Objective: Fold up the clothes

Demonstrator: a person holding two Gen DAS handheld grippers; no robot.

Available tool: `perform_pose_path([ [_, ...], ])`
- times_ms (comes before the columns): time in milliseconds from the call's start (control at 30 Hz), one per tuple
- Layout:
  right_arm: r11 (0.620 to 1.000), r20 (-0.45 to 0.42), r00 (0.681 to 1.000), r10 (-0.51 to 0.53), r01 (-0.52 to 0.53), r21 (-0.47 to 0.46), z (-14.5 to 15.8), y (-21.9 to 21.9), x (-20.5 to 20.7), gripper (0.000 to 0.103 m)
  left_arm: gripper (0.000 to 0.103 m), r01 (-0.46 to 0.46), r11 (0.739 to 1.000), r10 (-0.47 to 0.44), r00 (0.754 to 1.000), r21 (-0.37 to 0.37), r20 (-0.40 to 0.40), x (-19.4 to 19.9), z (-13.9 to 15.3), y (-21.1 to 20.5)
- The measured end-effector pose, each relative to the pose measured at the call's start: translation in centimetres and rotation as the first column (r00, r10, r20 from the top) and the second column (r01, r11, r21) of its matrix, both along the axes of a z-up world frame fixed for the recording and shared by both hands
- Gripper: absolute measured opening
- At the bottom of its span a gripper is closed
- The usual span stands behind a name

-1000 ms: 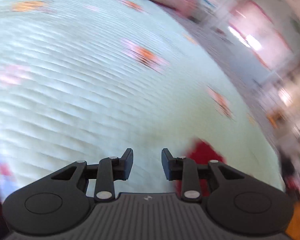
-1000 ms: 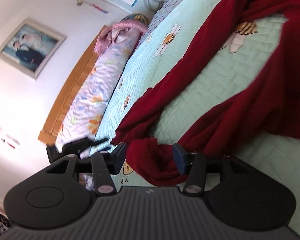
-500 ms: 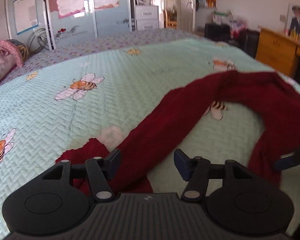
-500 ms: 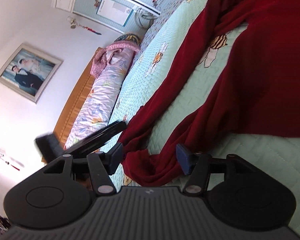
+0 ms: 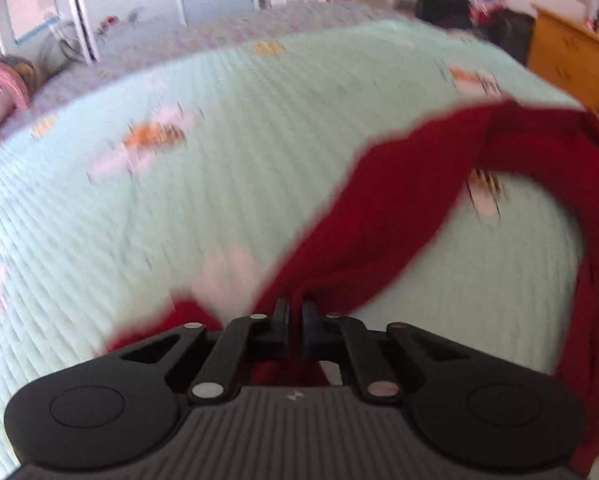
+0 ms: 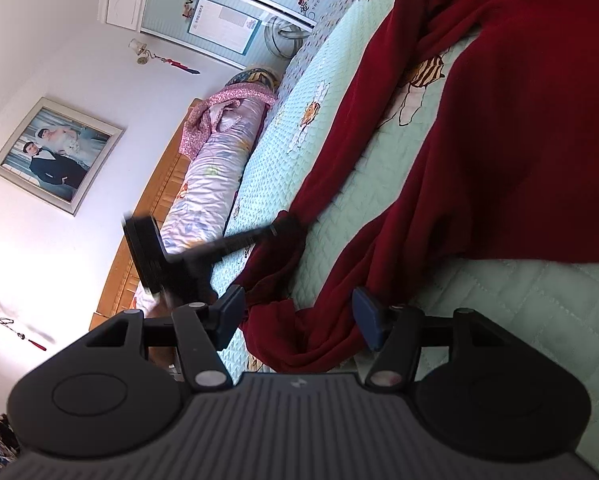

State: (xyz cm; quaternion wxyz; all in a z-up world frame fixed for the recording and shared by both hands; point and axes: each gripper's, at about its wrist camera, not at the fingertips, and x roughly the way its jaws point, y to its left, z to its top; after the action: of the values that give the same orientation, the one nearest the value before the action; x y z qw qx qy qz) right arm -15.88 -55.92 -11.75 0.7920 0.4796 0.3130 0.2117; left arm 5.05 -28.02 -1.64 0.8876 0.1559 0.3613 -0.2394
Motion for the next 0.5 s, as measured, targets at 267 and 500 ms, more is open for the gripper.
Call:
perform_pose_path([
  [267,0.998,0.007,0.998,-0.056,0.056,0.023,-0.1,-1.0,-0.9,0.062,0.034,-0.459,0.864,0.490,0.862,-0.209,0.132,9.5,7.5,2.2],
  [500,0.995,0.018,0.995,-0.097,0.097,0.033,-0.1,-2.5,-2.3,0.064,0.047,-0.464,0.837,0.404,0.882,-0.290,-0.244,5.1,1.0,7.5],
])
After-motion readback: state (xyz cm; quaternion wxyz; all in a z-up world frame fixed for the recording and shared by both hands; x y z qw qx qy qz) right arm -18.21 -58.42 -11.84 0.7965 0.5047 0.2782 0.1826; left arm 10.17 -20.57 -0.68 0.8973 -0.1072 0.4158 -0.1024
